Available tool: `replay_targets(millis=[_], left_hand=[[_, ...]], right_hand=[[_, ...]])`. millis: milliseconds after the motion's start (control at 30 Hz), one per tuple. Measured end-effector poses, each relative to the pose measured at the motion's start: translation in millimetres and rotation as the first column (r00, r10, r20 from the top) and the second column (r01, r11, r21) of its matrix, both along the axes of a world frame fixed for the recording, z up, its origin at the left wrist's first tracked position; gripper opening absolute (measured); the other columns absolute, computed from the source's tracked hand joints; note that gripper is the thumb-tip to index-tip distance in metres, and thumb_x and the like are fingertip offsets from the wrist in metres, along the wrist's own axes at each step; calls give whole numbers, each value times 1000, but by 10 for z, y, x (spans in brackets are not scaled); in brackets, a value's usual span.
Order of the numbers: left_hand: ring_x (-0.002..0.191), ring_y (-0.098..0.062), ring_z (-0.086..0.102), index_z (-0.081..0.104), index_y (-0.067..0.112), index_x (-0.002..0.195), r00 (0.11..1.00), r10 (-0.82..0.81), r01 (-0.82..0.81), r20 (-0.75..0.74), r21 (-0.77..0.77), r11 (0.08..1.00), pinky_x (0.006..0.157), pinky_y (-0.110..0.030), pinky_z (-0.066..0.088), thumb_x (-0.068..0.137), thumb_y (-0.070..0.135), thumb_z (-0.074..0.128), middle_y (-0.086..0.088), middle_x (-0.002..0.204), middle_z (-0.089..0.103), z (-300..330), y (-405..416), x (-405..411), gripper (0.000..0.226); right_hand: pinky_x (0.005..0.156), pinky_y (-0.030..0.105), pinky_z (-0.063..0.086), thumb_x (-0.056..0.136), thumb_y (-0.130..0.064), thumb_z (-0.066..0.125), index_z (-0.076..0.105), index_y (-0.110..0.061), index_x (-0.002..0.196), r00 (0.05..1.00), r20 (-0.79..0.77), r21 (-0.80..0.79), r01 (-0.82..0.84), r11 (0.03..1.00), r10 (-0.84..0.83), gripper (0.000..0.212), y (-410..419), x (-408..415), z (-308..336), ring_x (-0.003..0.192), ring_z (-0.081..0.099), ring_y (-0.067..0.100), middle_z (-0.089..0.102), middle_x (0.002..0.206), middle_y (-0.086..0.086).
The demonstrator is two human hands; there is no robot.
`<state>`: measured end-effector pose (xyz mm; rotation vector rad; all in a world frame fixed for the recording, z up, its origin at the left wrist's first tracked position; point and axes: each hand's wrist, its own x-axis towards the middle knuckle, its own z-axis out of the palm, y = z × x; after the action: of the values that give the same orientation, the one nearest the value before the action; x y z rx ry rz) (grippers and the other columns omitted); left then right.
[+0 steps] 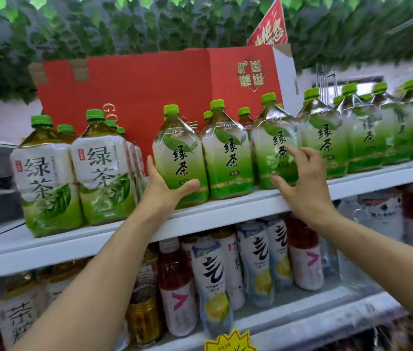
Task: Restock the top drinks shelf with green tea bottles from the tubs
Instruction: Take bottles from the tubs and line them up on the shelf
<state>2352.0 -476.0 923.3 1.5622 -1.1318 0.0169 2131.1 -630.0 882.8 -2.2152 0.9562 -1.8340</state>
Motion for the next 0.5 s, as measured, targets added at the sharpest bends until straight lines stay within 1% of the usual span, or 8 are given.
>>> replay_targets(millis=[67, 133, 200, 267, 400, 500], left_hand=[[151, -25, 23, -17, 34, 157, 1000, -5, 5, 2, -6, 1000, 122, -48, 17, 70, 52, 81, 0, 168, 18, 0, -8, 29, 133], [150, -25, 26, -14, 35, 158, 1000, -8, 8, 15, -3, 1000, 123, -50, 18, 63, 58, 81, -1, 166, 23, 2, -11, 58, 136], [149, -25, 28, -13, 33, 158, 1000, -2, 3, 31, -5, 1000, 123, -46, 20, 66, 55, 82, 0, 165, 25, 9, -21, 63, 135], [146, -24, 31, -11, 29, 159, 1000, -3, 4, 31, -19, 1000, 121, -43, 21, 67, 50, 83, 0, 162, 29, 8, -41, 64, 133], [138, -24, 42, 1, 25, 159, 1000, 7, -7, 2, -17, 1000, 120, -45, 28, 58, 50, 86, -2, 150, 45, 36, -53, 59, 133], [136, -23, 43, 5, 25, 159, 1000, 11, -11, -25, -1, 1000, 120, -46, 29, 55, 51, 87, -1, 149, 47, 56, -35, 23, 134]], right_hand=[[117, 37, 25, 87, -27, 73, 29, -16, 153, 999, -25, 113, -34, 993, 38, 81, -103, -127, 42, 138, 30, 25, 34, 147, 10], [117, 43, 30, 87, -30, 74, 22, -16, 156, 994, -77, 156, -64, 986, 77, 88, -174, -187, 79, 139, 34, 26, 36, 151, 10], [112, 47, 37, 86, -33, 74, 23, -14, 155, 992, -101, 149, -65, 987, 80, 88, -235, -230, 120, 133, 43, 28, 44, 146, 11], [108, 48, 42, 85, -34, 76, 28, -13, 154, 990, -125, 138, -52, 989, 69, 87, -308, -267, 168, 127, 51, 30, 51, 142, 12], [107, 50, 44, 81, -34, 79, 31, -14, 153, 975, -171, 154, -114, 981, 140, 89, -437, -239, 247, 127, 53, 30, 53, 144, 9], [107, 51, 45, 79, -36, 80, 34, -14, 152, 968, -164, 174, -162, 971, 190, 88, -505, -178, 278, 126, 54, 29, 56, 140, 8]])
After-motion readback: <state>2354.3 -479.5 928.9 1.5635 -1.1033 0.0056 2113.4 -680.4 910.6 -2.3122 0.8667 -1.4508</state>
